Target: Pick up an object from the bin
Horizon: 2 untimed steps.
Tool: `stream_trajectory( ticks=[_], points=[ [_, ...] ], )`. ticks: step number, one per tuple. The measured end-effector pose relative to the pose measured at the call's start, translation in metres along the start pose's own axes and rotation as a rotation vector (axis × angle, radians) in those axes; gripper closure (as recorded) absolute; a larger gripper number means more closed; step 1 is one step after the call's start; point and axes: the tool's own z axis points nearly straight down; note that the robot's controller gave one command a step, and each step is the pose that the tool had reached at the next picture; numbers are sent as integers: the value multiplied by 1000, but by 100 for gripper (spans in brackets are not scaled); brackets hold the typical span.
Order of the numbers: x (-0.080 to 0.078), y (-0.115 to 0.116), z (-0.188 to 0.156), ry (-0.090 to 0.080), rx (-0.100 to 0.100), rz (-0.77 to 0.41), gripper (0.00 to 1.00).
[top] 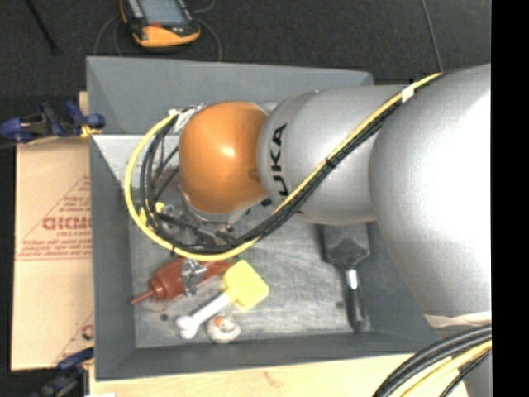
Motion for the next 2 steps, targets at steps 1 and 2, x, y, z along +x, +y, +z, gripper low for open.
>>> stream_trajectory(
  ticks=[1, 2],
  points=[
    [0, 22, 65, 4, 2, 115, 100],
    [0, 22, 65, 4, 2, 116, 100]
  ],
)
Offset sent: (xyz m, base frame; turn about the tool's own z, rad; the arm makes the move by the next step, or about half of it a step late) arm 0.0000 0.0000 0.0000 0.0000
